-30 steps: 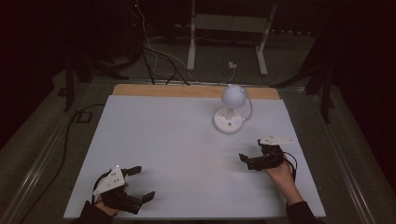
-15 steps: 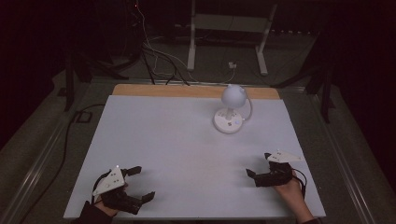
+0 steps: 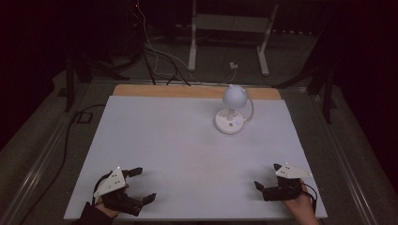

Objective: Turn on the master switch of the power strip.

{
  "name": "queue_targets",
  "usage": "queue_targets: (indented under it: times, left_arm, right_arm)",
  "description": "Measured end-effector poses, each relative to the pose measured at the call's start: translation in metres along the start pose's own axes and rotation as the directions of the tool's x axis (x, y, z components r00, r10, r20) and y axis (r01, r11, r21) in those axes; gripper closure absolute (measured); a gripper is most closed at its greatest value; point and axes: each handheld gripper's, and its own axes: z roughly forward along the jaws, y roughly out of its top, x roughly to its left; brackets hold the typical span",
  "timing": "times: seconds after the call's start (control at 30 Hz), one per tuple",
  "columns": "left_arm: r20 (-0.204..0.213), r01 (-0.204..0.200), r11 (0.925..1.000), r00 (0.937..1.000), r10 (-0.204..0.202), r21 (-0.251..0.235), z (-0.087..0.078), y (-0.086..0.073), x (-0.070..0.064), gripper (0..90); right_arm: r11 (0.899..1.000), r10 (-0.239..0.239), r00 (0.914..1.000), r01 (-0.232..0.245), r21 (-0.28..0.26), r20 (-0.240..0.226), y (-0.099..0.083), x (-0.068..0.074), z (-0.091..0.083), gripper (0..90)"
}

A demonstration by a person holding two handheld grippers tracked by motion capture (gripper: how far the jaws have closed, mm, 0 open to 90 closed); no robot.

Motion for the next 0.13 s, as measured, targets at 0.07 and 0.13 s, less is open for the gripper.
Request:
queue_targets:
  times: [0.07,0.13]
  left_arm:
    - [-0.001,0.0,1.0,1.0,0.0,0.0,-0.0001,0.0,-0.0001,0.2]
    - [0.0,-0.001,1.0,1.0,0.001,-0.001,-0.0003,0.0,-0.0002,0.2]
  right_arm:
    - [1.0,-0.001,1.0,0.001,0.007,-0.003,-0.0012,-0.0011,0.0014,0.0]
    - [1.0,-0.009,1.0,0.009,0.012,0.0,-0.0017,-0.0007,0.0029,0.0]
